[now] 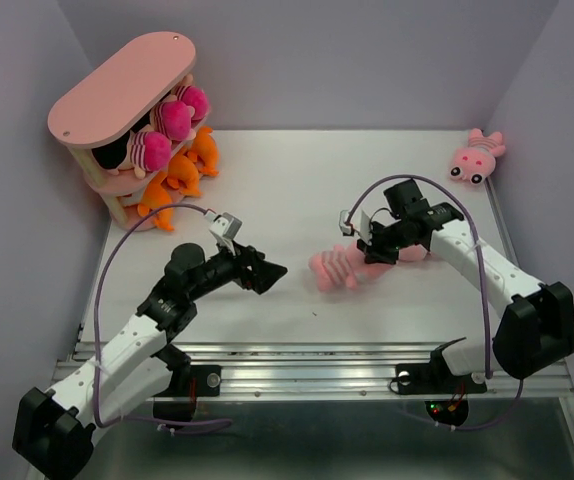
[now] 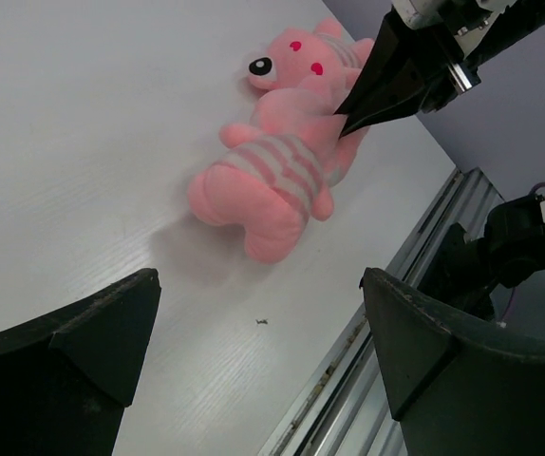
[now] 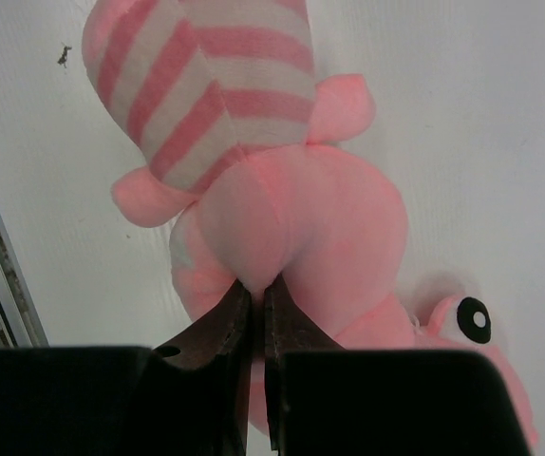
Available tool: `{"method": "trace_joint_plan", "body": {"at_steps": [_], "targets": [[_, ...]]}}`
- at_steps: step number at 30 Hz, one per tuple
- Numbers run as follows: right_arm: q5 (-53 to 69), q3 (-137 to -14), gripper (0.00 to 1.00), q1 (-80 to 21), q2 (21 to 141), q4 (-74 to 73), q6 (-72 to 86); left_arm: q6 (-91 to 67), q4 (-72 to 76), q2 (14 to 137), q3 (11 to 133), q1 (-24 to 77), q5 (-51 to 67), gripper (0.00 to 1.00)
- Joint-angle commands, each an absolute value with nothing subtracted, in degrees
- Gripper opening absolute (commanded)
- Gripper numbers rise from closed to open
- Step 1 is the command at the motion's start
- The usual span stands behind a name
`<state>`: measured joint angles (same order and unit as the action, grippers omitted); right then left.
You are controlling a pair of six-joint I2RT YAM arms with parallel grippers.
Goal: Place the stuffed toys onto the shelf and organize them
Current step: Pass the stuffed toy from the right arm to the left
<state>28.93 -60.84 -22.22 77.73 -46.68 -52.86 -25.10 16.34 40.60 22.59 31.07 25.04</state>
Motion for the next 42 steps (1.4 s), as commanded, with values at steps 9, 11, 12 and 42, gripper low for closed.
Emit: {"method": "trace_joint_plan", "body": {"at_steps": [9, 11, 12, 42], "targets": [[25.31, -70.13, 0.01, -22.59, 80.77, -57.39, -60.82, 2.7, 14.41, 47.9, 32.78, 43.23, 16.36, 0.99], [25.75, -70.66, 0.01, -22.59, 80.77, -58.18, -61.08, 7.98, 15.99, 47.99, 32.43, 44.82, 15.91, 0.98], [25.93, -71.01, 0.01, -22.59, 80.77, -58.53, -61.35, 9.39, 16.52, 48.08, 32.34, 46.13, 16.0, 0.98], [27.16, -61.35, 0.01, -22.59, 70.23, -42.45, -61.26, -49.14, 42.9, 76.03, 34.36, 40.61, 22.16, 0.92]]}}
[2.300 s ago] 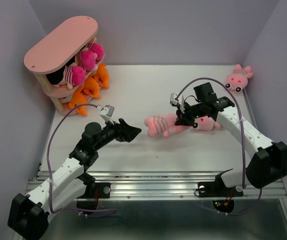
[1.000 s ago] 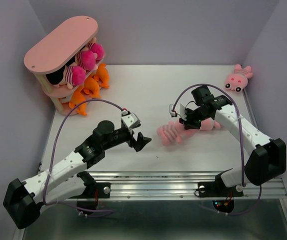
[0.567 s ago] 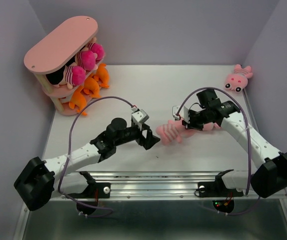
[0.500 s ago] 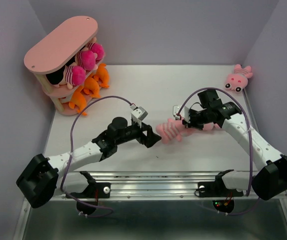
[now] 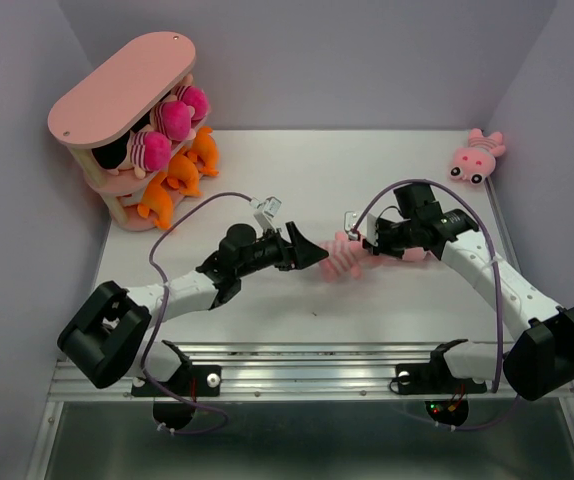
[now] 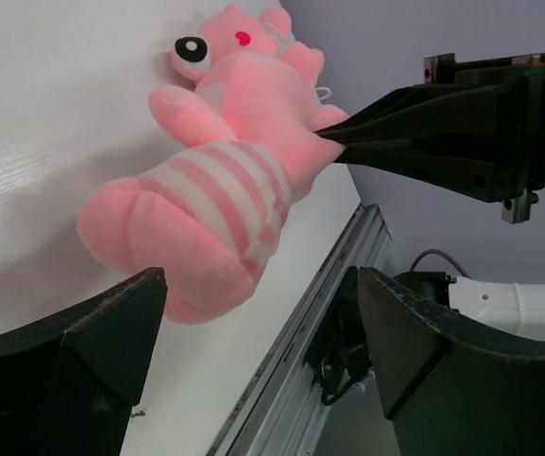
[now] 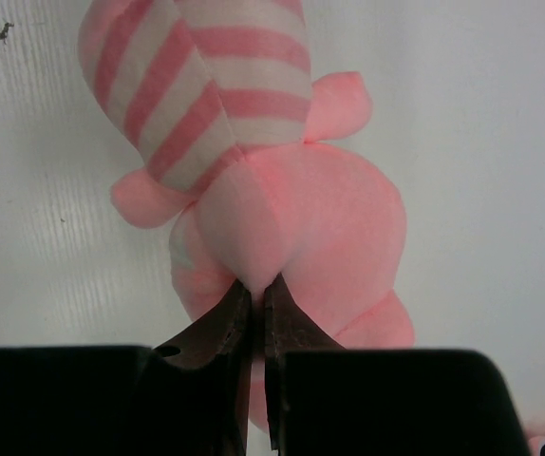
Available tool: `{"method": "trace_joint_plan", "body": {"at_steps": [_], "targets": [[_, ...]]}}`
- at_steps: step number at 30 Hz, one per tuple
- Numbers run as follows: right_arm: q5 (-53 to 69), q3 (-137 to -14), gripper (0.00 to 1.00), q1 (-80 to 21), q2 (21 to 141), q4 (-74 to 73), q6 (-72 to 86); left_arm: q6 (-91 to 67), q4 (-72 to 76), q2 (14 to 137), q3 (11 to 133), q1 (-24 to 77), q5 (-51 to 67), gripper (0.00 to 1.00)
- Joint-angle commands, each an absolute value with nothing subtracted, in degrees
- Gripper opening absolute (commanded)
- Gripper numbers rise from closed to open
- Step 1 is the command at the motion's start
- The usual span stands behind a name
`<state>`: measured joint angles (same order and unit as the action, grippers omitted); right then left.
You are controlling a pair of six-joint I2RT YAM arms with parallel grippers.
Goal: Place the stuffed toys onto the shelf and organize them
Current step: Pass the stuffed toy from the right arm to the left
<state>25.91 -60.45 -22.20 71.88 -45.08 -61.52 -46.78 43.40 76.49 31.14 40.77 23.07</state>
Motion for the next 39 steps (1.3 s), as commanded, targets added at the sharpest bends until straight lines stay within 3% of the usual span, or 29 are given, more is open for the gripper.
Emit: {"method": "trace_joint_plan", "body": {"at_steps": [1, 5, 7, 12, 18, 30, 39], "targets": [[27.33, -61.43, 0.01, -22.59, 70.22, -42.89, -61.17, -48.17, 41.93, 75.85, 34.63, 40.61, 21.45, 0.92], [29.43, -62.22, 0.02, -22.59, 70.4, -44.9, -62.48, -40.89, 36.74, 74.27, 36.3, 40.61, 19.51, 0.91], [31.36, -62.49, 0.04, -22.59, 70.58, -46.84, -63.19, -32.23, 34.82, 73.57, 36.91, 40.69, 19.69, 0.84], [34.54, -62.4, 0.05, -22.59, 70.4, -50.18, -66.87, -18.03, 30.07, 70.58, 37.35, 40.69, 20.12, 0.84], [38.4, -63.63, 0.06, -22.59, 70.49, -53.43, -69.95, -7.67, 24.27, 70.75, 40.16, 40.69, 30.21, 0.84], [40.43, -65.56, 0.06, -22.59, 70.49, -56.16, -72.68, -7.12, 24.26, 69.79, 38.58, 40.61, 46.92, 0.86], [44.21, -67.76, 0.06, -22.59, 71.28, -56.16, -71.02, -8.17, 24.52, 70.31, 37.53, 40.61, 45.53, 0.87]]}}
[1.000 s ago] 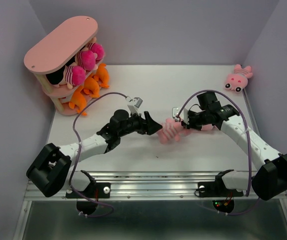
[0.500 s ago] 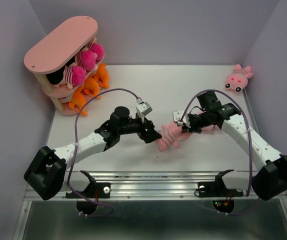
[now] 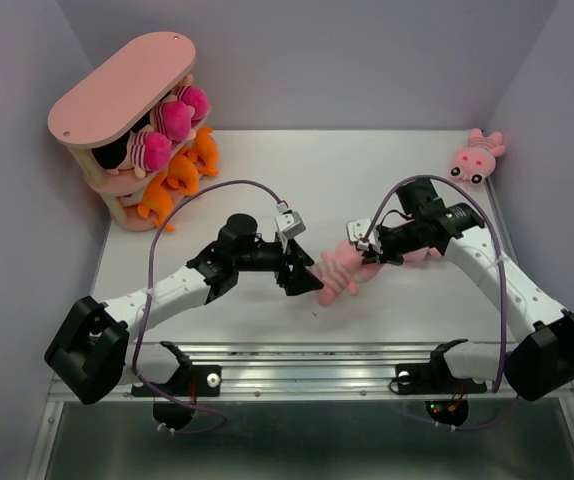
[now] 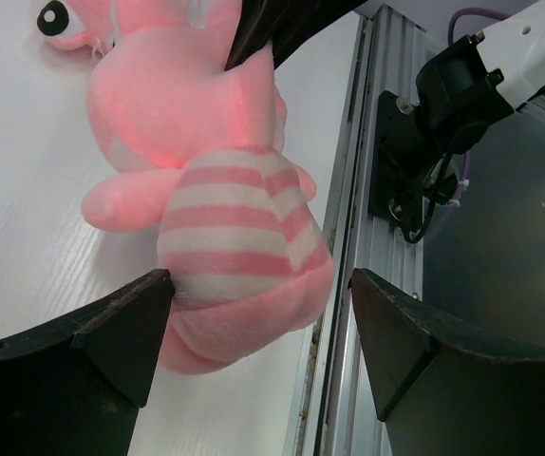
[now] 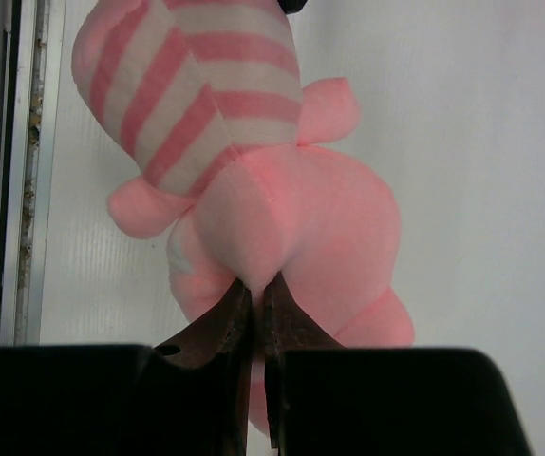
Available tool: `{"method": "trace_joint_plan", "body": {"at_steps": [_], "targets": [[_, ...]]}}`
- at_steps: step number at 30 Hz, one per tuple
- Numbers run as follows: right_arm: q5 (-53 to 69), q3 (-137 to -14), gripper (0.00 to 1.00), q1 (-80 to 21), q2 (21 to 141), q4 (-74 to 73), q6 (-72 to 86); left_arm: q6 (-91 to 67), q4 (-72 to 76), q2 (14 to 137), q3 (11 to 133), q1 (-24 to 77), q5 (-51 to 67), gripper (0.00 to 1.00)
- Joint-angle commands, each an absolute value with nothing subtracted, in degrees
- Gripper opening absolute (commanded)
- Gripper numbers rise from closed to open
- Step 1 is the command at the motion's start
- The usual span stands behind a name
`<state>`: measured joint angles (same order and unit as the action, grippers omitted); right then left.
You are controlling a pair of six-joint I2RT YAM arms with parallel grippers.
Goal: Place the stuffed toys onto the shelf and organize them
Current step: Pass the stuffed toy from the right arm to the left
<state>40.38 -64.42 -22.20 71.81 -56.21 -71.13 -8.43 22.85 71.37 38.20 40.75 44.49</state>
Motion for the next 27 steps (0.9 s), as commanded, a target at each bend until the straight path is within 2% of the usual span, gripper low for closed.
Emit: {"method": "trace_joint_plan", "body": {"at_steps": [1, 9, 12, 15, 18, 19, 20, 21, 23, 25, 26, 27], "targets": [[44.56, -68.11, 0.06, -22.59, 71.45, -56.25, -70.84, -8.17, 24.61, 70.4, 37.53, 40.69, 45.44, 0.87], [44.56, -67.94, 0.06, -22.59, 71.81, -55.46, -69.7, -8.44, 24.61, 69.96, 37.53, 40.96, 42.37, 0.82], [44.82, -67.85, 0.06, -22.59, 72.07, -54.58, -68.91, -8.44, 24.87, 70.31, 37.44, 41.04, 41.14, 0.74], [45.18, -68.03, 0.06, -22.59, 72.25, -54.14, -68.47, -8.88, 24.96, 71.27, 37.79, 41.22, 41.4, 0.61], [45.09, -68.2, 0.08, -22.59, 72.33, -53.7, -67.68, -9.23, 24.96, 71.98, 38.41, 41.31, 42.54, 0.35], [45.0, -68.2, 0.08, -22.59, 72.33, -53.44, -67.5, -9.23, 24.87, 72.16, 38.5, 41.31, 42.71, 0.15], [44.56, -68.03, 0.1, -22.59, 72.25, -53.09, -67.24, -9.32, 24.79, 72.16, 38.5, 41.31, 42.54, 0.05], [44.3, -67.94, 0.11, -22.59, 72.25, -52.82, -66.37, -9.49, 24.7, 71.98, 38.5, 41.4, 42.37, 0.0], [43.6, -67.85, 0.16, -22.59, 72.25, -51.43, -64.87, -9.58, 24.09, 71.37, 38.41, 41.31, 41.31, 0.0], [41.93, -67.94, 0.34, -22.59, 71.98, -49.84, -60.4, -9.14, 22.07, 70.05, 38.67, 41.31, 39.21, 0.0], [41.14, -68.29, 0.51, -22.59, 71.98, -47.05, -57.68, -8.88, 21.19, 69.44, 39.02, 41.31, 37.98, 0.0], [38.87, -69.51, 0.83, -22.59, 72.24, -45.11, -53.83, -8.62, 20.22, 68.22, 39.11, 41.31, 36.58, 0.0]]}}
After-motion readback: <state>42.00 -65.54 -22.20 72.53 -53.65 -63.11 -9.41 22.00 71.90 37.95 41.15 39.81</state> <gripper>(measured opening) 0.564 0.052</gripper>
